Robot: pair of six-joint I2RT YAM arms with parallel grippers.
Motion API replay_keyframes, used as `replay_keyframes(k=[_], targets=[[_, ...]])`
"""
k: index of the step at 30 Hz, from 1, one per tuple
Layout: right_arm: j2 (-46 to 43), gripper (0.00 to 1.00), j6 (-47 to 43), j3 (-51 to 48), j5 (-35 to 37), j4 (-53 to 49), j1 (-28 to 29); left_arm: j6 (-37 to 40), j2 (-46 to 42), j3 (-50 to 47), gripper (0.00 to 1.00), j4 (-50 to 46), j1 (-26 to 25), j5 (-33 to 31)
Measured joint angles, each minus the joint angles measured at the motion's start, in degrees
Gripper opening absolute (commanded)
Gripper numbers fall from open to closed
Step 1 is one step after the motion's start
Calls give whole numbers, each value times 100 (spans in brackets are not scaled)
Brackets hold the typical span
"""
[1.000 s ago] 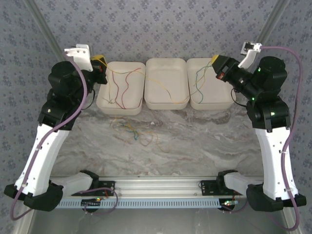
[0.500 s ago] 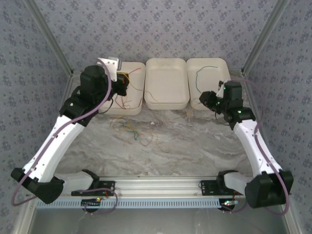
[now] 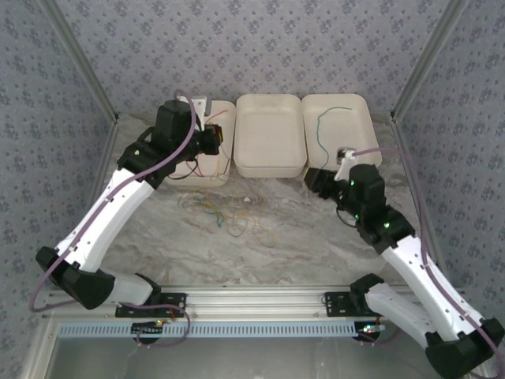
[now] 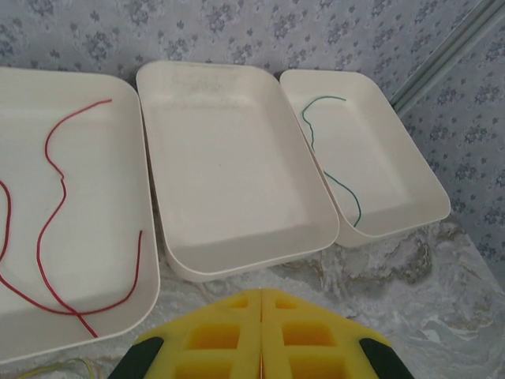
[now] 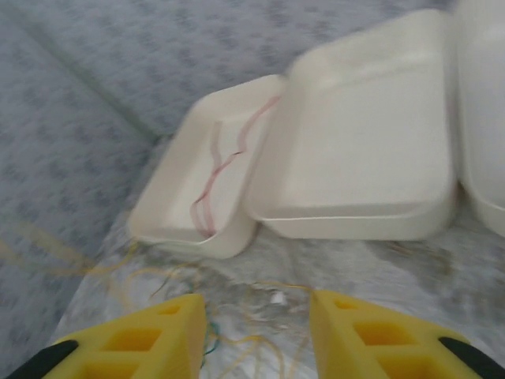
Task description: Untangle the cables
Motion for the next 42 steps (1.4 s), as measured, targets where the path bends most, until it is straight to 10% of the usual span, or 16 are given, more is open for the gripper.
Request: replay_keyframes(k=[6,12,30,35,42], targets=[[1478,52,-332,-610,450,1434,2179,-326,4,221,0,-120,0,90],[3001,58,-42,-645,848,2949,3206,-529,-26,258,0,-133,-2,173],[4465,64,474,581,1906,4063,2986,-785,-323,439,0,-155,-2,448],[4684,50,229,1056,1735,3991,2577,-820,-328,439,0,-155,0,494],[5073,0,79,1495,1495,3832,2337,-807,-323,769,0,-212,0,514]])
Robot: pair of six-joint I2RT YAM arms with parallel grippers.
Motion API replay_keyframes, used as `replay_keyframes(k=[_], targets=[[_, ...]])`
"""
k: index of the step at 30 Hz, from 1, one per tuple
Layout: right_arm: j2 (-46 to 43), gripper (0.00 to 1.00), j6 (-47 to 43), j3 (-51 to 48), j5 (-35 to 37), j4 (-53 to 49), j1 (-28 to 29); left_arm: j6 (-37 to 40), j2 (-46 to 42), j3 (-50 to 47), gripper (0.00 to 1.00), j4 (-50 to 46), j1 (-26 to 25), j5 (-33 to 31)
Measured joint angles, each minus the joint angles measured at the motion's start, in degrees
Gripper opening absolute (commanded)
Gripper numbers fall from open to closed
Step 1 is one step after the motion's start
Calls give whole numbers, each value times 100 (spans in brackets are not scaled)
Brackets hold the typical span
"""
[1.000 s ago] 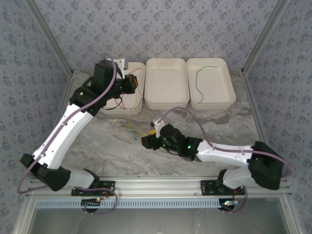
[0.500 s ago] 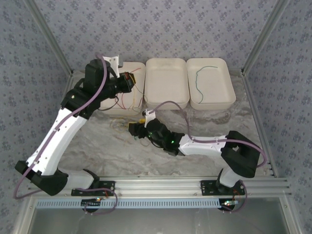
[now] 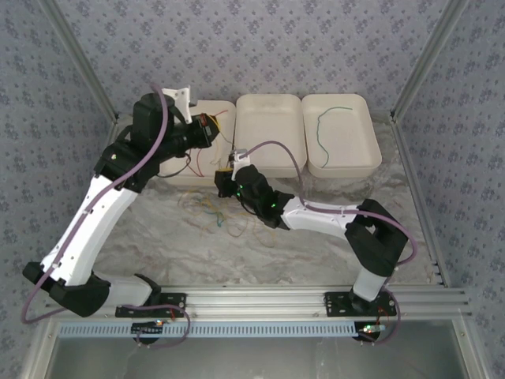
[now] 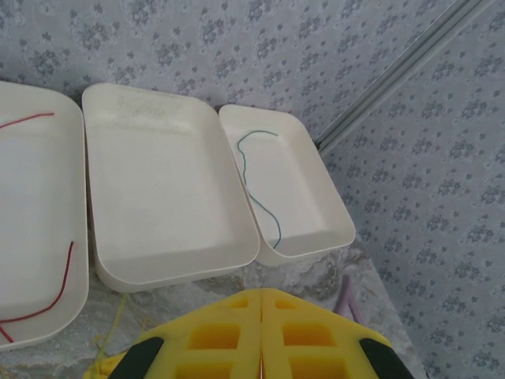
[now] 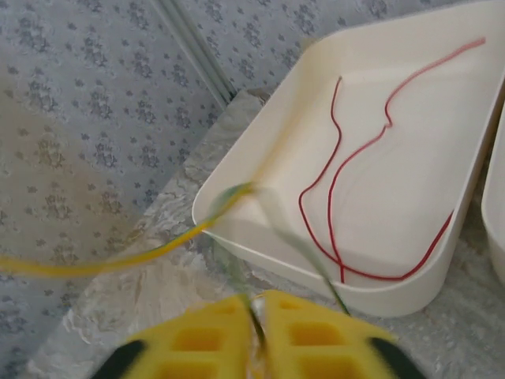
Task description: Untangle the cables
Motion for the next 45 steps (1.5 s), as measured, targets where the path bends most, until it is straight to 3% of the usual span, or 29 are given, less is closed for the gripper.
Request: replay_keyframes(k=[11,16,23,27,35,40,45], targets=[[74,0,-468,133,87,-144,179,352,409,1401,0,-553,22,-122],[7,26,-623,111,262,-442,302,501,586,1578,0,-675,22,-136],[-647,55,-708,-20,544,-1425,131,566,444,1263,0,-522,24,-201],[-1388,62,-752,-334,511,-1764,-105,562,457,1246,0,-509,28,-94],[-3101,64,-562,-1200,-142,-2420,-485,566,610,1578,0,-444,33,153],[-4129,52,538,-2192,-76,-2577,-706,573,638,1692,0,-313,33,332],[-3838,49,1143,-2435,216,-3130,-549,612,638,1703,0,-240,33,409]])
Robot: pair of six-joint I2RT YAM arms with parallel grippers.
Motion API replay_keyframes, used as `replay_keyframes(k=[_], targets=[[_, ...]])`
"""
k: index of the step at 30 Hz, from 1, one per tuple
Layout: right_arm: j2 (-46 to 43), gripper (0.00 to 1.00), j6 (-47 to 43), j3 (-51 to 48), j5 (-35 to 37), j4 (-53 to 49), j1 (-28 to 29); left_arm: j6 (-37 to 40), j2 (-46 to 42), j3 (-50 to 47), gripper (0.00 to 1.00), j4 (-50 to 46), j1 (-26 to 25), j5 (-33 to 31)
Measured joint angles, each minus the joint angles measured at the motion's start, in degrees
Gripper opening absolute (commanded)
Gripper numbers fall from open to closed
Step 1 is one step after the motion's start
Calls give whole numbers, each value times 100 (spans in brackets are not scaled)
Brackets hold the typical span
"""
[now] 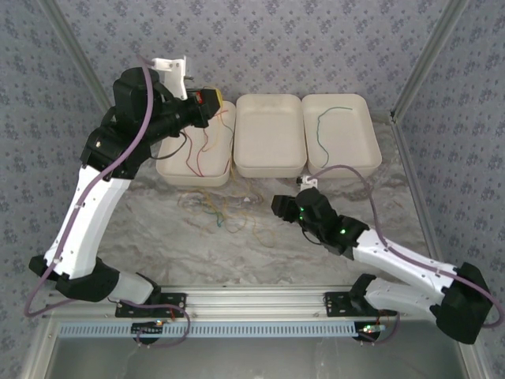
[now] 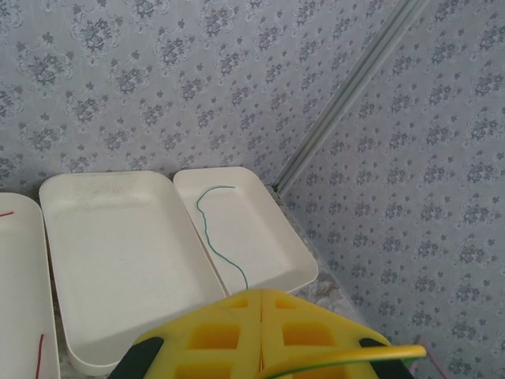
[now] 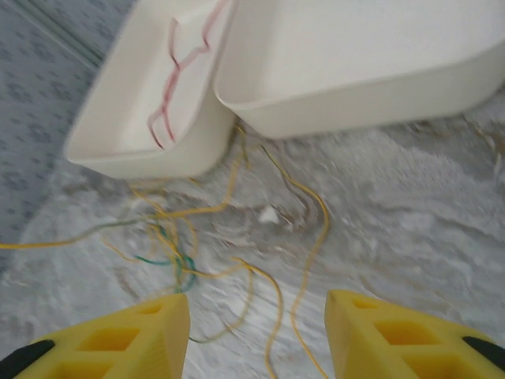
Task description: Untangle the cables
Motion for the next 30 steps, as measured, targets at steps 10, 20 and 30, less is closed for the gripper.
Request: replay_keyframes(k=[10,20,30], targets=[[2485,60,-765,1132,732,-1139,1106,7,-44,-2,0,22,0,0],[3639,44,-1182,1609,1121,-1510,933,39,-83,-2,0,20,0,0],[3967,15,-1152,1609,981,-1379,798,74,-87,-2,0,17,0,-4]])
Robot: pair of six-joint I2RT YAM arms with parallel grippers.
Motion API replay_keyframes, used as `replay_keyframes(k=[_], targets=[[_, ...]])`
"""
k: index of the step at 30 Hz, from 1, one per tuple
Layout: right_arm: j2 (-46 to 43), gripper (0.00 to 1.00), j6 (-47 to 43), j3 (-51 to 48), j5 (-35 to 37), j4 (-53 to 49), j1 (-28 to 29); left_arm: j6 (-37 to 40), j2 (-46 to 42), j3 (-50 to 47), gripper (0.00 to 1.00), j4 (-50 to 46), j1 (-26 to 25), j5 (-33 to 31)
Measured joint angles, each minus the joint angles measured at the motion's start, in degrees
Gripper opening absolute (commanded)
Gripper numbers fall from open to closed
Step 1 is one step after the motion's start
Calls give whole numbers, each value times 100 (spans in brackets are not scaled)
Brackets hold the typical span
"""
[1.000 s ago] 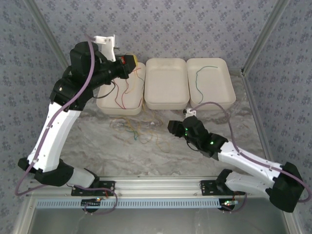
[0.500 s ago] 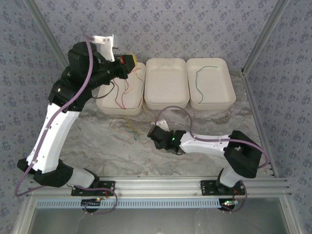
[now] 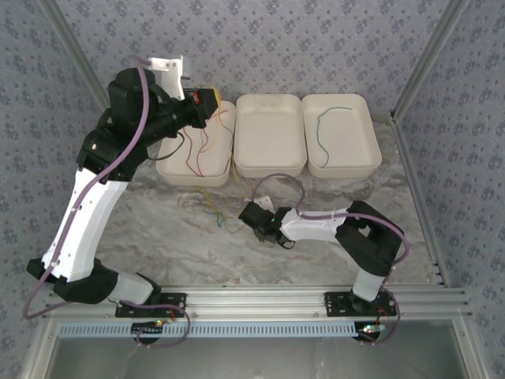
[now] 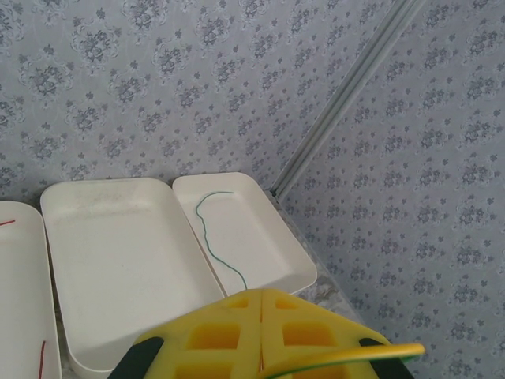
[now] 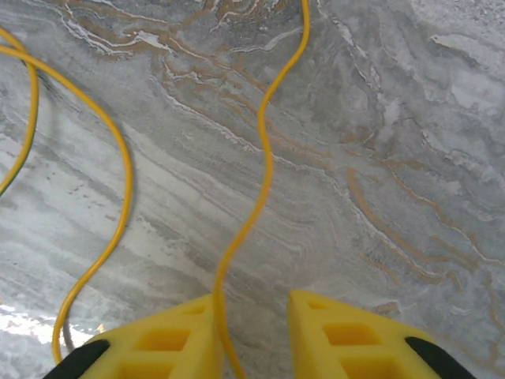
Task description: Untangle the cables
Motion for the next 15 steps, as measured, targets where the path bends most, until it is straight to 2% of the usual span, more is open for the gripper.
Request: replay_keyframes(k=[2,3,6,9,15], targets=[[17,2,7,-2,2,26,-50,31,-2,0,0,-2,0,-22],[17,0,22,-4,7,39,-70,42,-4,0,0,-7,0,-44],[0,0,72,-63,74,44,-98,125,-22,35,0,-125,0,-214],[-173,0,245,-223,192,-98,-155,308,-33,175,0,-291,0,-640],[-1290,0,704,-597,592,-619,-623,728,-271,437,0,-632,210,-1591]])
